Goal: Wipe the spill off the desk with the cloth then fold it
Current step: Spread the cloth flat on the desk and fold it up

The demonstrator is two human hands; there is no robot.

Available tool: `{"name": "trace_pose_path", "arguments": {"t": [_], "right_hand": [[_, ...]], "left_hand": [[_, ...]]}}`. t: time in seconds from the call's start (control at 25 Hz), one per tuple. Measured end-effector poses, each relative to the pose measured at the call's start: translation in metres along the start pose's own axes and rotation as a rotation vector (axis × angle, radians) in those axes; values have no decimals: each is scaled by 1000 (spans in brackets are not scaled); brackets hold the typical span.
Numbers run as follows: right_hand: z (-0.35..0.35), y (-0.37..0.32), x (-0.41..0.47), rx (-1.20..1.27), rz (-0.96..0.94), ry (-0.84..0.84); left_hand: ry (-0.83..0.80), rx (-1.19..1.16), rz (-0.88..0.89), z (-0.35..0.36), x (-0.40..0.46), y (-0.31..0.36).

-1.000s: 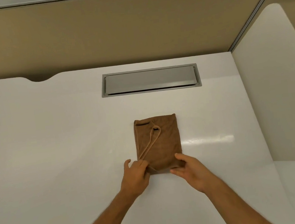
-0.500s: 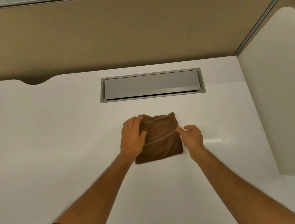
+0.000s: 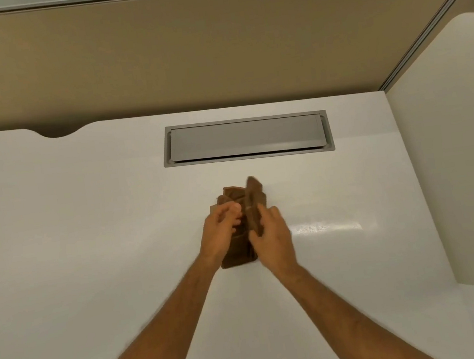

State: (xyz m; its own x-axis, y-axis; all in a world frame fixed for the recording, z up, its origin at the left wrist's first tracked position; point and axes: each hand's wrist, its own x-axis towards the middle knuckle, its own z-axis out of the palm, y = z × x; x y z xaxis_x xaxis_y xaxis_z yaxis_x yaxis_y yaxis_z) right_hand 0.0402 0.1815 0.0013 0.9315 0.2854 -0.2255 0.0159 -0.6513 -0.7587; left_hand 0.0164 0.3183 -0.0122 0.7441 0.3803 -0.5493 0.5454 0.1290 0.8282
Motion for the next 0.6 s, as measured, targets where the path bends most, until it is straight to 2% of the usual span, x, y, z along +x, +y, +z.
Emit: {"name": "trace_pose_path", "arguments": {"t": [0.08,0.12,0.16,0.2,0.28,0.32,0.36,0.4,0.48,0.6], "right_hand": [[21,-14,-8,-60,-132,-245],[29,-14,-11,-50,-148,-339],[32,-12,-12,-8,-125,-346],[33,-7,-13,39,-77,-249],[29,10,-13,82,84,58],[26,17,-12,105,184,125],[25,23,-11,150,292,89],[26,26,-9,205,384,-20],[31,28,-9,293,458,-225],[24,32,-7,531,520,-288]], "left_hand": [[-15,41,-47,-12,7,10],[18,170,-51,-18,9,10],[62,317,-51,-23,11,8],[101,443,-48,-27,11,4],[138,553,-36,-32,8,-7],[130,544,-50,-32,5,-12],[108,503,-84,-30,2,-16],[84,454,-126,-26,-2,-19],[68,392,-175,-18,-7,-25],[42,280,-206,-8,-7,-24]]}}
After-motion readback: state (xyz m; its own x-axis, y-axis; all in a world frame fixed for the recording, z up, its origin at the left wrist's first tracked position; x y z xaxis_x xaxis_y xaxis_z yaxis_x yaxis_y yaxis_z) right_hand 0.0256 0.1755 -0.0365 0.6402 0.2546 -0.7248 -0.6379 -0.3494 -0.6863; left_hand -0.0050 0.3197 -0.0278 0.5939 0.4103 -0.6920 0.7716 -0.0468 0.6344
